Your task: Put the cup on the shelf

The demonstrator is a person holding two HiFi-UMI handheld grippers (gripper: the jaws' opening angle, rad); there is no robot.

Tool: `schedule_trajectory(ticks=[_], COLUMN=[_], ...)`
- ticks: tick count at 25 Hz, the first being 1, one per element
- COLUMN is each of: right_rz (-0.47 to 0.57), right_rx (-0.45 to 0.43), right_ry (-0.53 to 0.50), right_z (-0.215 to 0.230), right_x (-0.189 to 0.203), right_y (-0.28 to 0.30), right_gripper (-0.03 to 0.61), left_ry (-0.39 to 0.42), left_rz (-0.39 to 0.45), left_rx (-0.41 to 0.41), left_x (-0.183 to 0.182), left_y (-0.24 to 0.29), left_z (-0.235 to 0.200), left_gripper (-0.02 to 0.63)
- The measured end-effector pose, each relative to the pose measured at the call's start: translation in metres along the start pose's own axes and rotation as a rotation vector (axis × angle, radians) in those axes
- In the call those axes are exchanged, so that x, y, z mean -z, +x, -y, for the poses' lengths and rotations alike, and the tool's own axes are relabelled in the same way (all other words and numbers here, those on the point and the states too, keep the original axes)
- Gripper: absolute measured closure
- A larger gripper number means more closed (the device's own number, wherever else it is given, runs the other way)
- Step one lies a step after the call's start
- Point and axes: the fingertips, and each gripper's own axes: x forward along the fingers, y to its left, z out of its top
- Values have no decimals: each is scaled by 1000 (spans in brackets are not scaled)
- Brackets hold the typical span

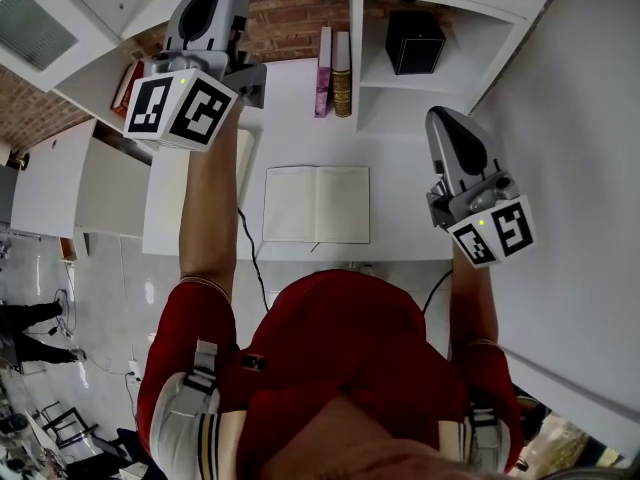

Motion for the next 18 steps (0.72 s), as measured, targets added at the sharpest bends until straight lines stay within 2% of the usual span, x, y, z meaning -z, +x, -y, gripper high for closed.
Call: schedule_trajectory(ticks=[7, 18], right_rz=[-1, -2], right_rx=[11, 37], right_ry=[3, 10], right_z=[10, 18], right_x=[2, 7], right_y=[-1, -5], right_gripper=[581, 581], left_ry=[-18, -3], left_rz=[-10, -54], left_rx=[-17, -39], left_x=[13, 39], left_y=[17, 34], left_z=[-8, -15], left_gripper=[569, 569])
